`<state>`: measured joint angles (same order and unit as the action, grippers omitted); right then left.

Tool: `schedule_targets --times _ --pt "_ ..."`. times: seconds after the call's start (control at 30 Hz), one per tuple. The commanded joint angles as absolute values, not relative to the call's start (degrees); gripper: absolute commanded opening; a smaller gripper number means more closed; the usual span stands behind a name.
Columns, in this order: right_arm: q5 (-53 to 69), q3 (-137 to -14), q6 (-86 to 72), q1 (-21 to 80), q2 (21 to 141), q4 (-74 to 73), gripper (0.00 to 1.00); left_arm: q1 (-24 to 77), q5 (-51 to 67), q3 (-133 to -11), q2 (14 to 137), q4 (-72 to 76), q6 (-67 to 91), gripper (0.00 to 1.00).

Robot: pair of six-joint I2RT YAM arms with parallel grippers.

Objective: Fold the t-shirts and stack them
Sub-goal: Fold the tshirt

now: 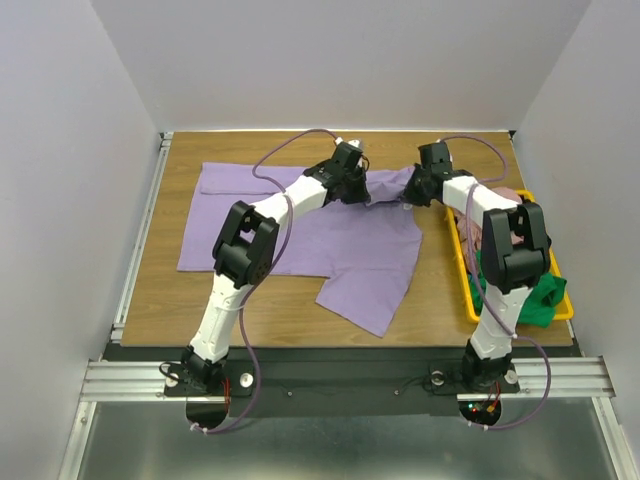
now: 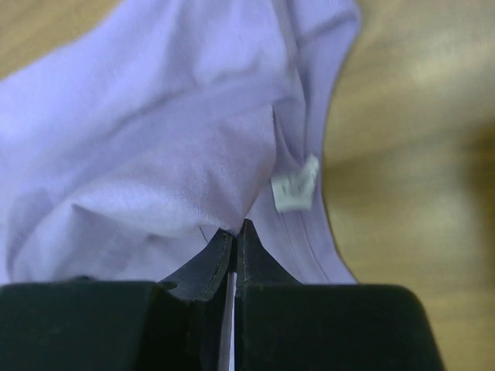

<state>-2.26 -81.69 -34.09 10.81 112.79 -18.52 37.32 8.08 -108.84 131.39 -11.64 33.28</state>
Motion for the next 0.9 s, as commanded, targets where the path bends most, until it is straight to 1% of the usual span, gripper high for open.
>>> schedule_targets --times 0.0,0.17,0.43,0.7,0.73,0.77,0.8,0.83,0.87 --pt "-0.3 -77.3 -34.5 11.2 108.4 -17.2 0.01 37.2 12.4 -106.2 125.6 -12.2 31.2 0.00" --pt "1.1 -73.0 -35.7 12.5 104.9 -17.1 0.01 37.2 13.3 -103.2 124.3 -12.4 30.8 0.00" --pt "1.3 -63.6 -37.9 13.1 96.8 -17.3 0.06 37.0 17.5 -97.6 122.2 -12.4 29.1 0.00" --pt "1.6 -57.2 -37.9 13.5 93.6 -17.4 0.06 36.6 19.3 -92.6 119.3 -12.6 27.2 0.00" --pt "1.8 -56.8 -37.6 13.5 93.4 -17.4 0.07 36.6 19.2 -92.5 119.1 -12.7 27.3 0.00" --pt "2.2 -56.5 -37.4 13.5 93.1 -17.4 0.11 36.5 19.1 -92.4 119.0 -13.1 27.3 0.01" --pt "2.9 -55.7 -37.2 13.6 92.3 -17.4 0.17 36.5 19.1 -92.2 118.7 -13.3 27.2 0.11" --pt "3.5 -55.4 -37.0 13.6 91.9 -17.5 0.31 36.5 19.1 -91.6 118.6 -13.6 27.1 0.19" --pt "4.2 -54.9 -36.7 13.6 91.2 -17.5 0.38 36.5 19.5 -91.2 118.3 -13.5 27.0 0.37"
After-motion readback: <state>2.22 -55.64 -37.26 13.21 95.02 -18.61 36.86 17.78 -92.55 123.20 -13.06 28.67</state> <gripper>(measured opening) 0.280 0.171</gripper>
